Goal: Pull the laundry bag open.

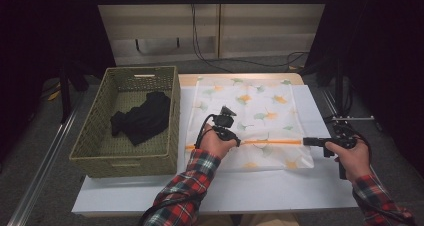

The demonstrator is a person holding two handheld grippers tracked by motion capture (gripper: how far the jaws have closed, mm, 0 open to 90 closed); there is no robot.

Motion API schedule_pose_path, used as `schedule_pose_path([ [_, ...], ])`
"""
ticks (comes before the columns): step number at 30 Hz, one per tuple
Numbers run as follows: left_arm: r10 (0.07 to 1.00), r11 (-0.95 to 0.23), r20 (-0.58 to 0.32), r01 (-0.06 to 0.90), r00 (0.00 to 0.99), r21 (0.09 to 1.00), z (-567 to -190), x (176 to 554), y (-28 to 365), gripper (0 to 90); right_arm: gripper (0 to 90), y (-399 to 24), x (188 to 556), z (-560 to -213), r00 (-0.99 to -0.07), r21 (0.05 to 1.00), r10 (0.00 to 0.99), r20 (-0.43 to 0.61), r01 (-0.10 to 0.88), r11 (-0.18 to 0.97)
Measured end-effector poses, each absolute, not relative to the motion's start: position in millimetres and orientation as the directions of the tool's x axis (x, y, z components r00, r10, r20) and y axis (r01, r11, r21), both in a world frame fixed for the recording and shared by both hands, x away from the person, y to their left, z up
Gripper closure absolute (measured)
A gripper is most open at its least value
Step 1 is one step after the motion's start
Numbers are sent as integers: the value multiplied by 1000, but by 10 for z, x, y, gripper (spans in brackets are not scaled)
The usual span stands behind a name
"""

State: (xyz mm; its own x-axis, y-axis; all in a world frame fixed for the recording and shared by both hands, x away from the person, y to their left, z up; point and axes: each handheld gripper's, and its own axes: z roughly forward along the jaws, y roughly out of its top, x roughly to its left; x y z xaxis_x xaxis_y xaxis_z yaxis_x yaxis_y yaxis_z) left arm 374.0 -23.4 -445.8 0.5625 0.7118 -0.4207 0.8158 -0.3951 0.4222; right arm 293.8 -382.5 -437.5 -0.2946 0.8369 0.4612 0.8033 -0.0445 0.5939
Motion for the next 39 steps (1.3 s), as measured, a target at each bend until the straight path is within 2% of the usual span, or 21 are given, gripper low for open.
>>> schedule_pose_path([
  [18,723,-410,-398,814,565,412,-4460,3748,-195,900,868,-3825,2939,-4374,-296,596,839,456,802,-41],
  [27,737,-380,-416,836,532,396,-4463,3749,-156,900,868,-3829,2937,-4372,-296,596,839,457,802,-42],
  [28,747,-384,-393,831,535,401,-4460,3745,-141,900,869,-3829,2936,-4374,-296,596,841,454,802,-40],
  [39,759,-369,-387,836,524,406,-4465,3740,-86,900,869,-3824,2935,-4368,-296,597,842,452,801,-39],
])
